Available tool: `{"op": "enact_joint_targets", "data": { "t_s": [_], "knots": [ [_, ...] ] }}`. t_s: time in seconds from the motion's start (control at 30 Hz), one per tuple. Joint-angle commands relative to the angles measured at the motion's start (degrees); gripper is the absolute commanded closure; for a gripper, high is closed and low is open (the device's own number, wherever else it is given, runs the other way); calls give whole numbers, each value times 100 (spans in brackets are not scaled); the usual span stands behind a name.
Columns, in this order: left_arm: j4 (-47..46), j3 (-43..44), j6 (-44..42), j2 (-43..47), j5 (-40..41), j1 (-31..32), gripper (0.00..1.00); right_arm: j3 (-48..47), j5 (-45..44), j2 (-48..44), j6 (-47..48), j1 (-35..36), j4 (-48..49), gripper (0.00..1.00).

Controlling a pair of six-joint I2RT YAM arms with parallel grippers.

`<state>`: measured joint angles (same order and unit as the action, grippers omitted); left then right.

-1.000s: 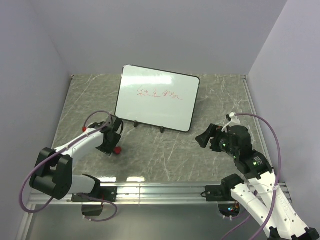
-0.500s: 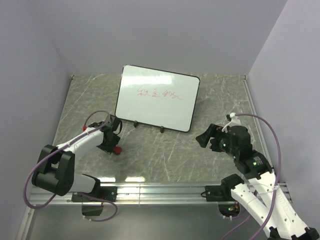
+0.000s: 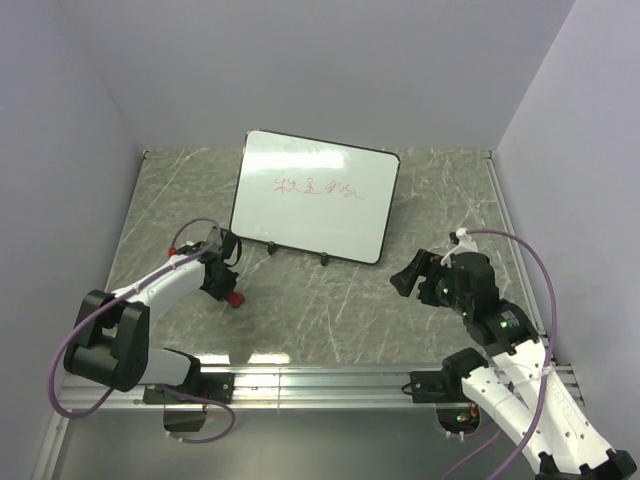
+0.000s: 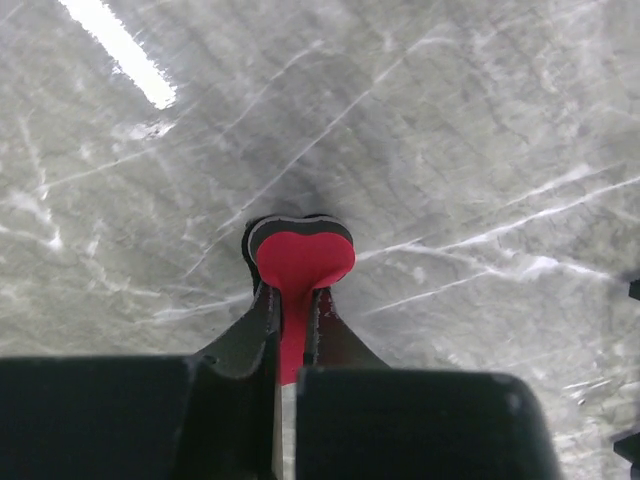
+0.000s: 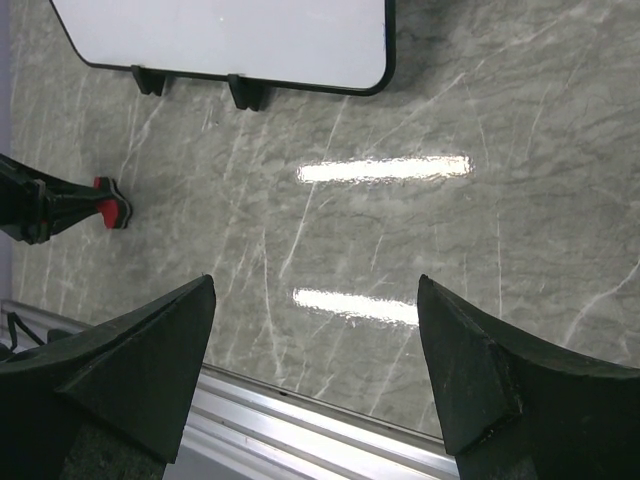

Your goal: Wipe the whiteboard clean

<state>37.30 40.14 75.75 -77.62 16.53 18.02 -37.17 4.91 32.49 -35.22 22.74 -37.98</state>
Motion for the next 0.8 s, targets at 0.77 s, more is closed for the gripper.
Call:
{"op": "enact_joint_targets", "data": {
  "t_s": [0.77],
  "knots": [
    [-831, 6891, -4990, -3442, -1487, 1880, 100, -3077, -561, 4220, 7, -1043, 1819, 21]
  ]
}}
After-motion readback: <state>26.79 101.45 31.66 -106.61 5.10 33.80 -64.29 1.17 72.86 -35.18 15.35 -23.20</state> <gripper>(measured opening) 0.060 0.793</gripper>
